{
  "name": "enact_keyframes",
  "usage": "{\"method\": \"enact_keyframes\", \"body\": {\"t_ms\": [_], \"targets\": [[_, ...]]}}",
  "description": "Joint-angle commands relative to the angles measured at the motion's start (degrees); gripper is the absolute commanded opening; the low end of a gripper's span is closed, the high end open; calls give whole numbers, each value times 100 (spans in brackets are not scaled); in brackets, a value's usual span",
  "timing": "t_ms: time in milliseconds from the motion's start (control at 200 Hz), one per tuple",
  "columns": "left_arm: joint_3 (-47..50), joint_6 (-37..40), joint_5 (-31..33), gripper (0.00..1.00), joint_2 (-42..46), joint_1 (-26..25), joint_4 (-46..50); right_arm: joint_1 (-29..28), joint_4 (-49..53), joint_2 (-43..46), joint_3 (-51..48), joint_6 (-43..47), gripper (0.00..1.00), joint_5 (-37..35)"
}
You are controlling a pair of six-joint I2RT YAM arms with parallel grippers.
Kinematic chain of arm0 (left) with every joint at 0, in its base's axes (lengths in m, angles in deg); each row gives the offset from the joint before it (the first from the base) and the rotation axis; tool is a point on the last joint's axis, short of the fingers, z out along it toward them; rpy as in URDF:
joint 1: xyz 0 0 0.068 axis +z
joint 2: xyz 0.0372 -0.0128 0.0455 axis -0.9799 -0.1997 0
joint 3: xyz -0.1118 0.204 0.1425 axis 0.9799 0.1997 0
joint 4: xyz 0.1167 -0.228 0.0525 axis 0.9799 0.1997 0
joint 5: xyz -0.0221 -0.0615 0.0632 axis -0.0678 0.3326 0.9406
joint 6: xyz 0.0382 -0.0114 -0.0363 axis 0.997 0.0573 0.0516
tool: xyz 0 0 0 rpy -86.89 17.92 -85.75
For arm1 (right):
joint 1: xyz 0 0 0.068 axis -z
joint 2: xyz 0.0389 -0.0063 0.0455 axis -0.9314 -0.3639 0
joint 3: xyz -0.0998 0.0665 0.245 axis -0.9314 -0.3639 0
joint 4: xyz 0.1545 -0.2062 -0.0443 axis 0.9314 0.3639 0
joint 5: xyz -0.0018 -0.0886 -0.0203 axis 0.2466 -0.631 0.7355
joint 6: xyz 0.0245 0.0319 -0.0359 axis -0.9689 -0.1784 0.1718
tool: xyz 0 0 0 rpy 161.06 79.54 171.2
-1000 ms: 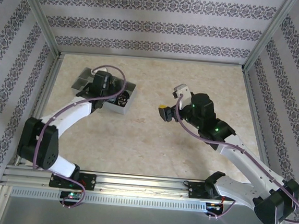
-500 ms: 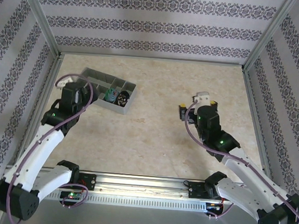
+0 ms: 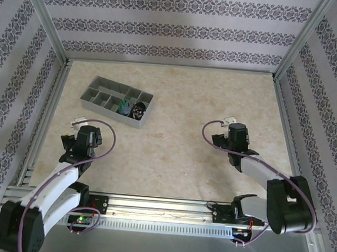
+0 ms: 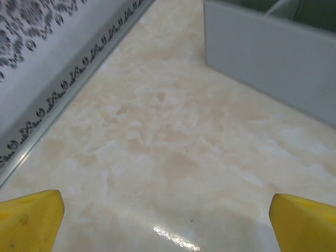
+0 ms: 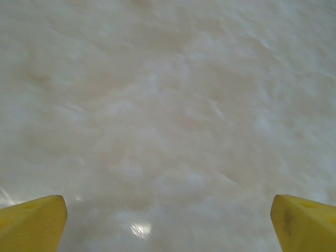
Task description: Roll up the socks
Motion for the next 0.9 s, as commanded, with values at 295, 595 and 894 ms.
{"method": "enact_keyframes", "body": {"t_ms": [295, 595, 894], "targets": [[38, 351, -2772, 100, -2918, 1420, -5444, 743, -2198, -833, 250, -468, 98, 1805], [209, 469, -3010, 100, -3328, 1434, -6210, 1104, -2568, -1173, 301, -995, 98, 1736], [41, 915, -3587, 99, -4271, 1247, -6988, 978, -3720, -1391, -235, -1033, 98, 1037]]}}
